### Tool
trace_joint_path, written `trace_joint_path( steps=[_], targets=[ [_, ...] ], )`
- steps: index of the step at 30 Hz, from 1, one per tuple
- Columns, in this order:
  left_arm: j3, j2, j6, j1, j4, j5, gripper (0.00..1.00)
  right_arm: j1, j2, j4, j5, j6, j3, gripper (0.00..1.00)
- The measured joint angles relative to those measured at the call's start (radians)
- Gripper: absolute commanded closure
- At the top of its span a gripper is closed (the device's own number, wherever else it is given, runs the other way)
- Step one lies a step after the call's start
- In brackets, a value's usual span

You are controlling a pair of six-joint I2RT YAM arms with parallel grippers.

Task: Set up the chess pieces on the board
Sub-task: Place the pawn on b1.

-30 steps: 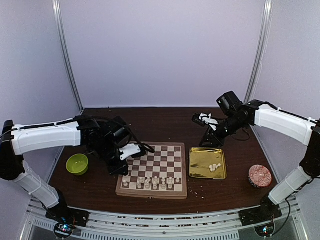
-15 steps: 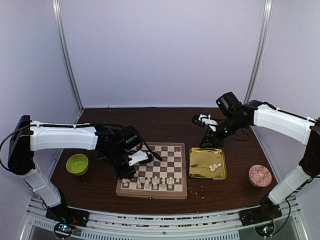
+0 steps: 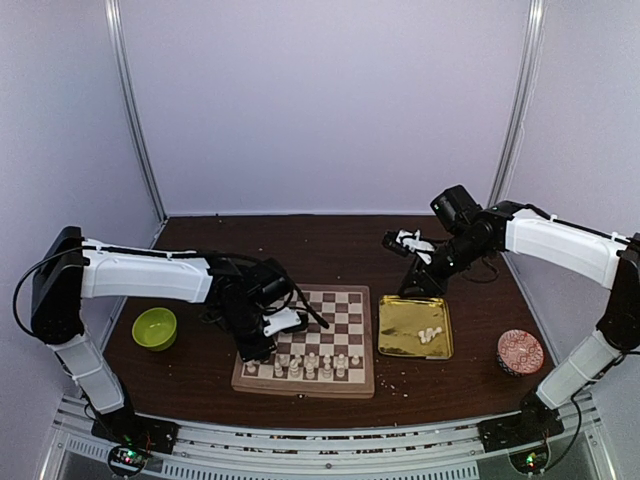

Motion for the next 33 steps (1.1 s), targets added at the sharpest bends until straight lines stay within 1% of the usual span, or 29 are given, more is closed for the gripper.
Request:
trace_joint_path(
  steps=[6, 12, 25, 29, 33],
  targets=[
    [0.009, 0.010, 0.003, 0.000, 0.011, 0.000, 0.87, 0.000, 0.003, -0.002, 0.000, -0.003, 0.000, 0.72],
    [0.009, 0.013, 0.005, 0.000, 0.019, 0.000, 0.80, 0.000, 0.005, -0.004, 0.000, -0.003, 0.000, 0.72],
    [0.009, 0.010, 0.010, 0.000, 0.014, -0.004, 0.73, 0.000, 0.016, -0.011, 0.000, -0.003, 0.000, 0.71],
    [0.019, -0.014, 0.024, 0.000, -0.018, -0.014, 0.70, 0.000, 0.016, -0.016, 0.000, -0.003, 0.000, 0.71],
    [0.087, -0.073, 0.057, 0.000, -0.082, -0.037, 0.69, 0.000, 0.015, -0.025, 0.001, -0.004, 0.000, 0.71]
  ],
)
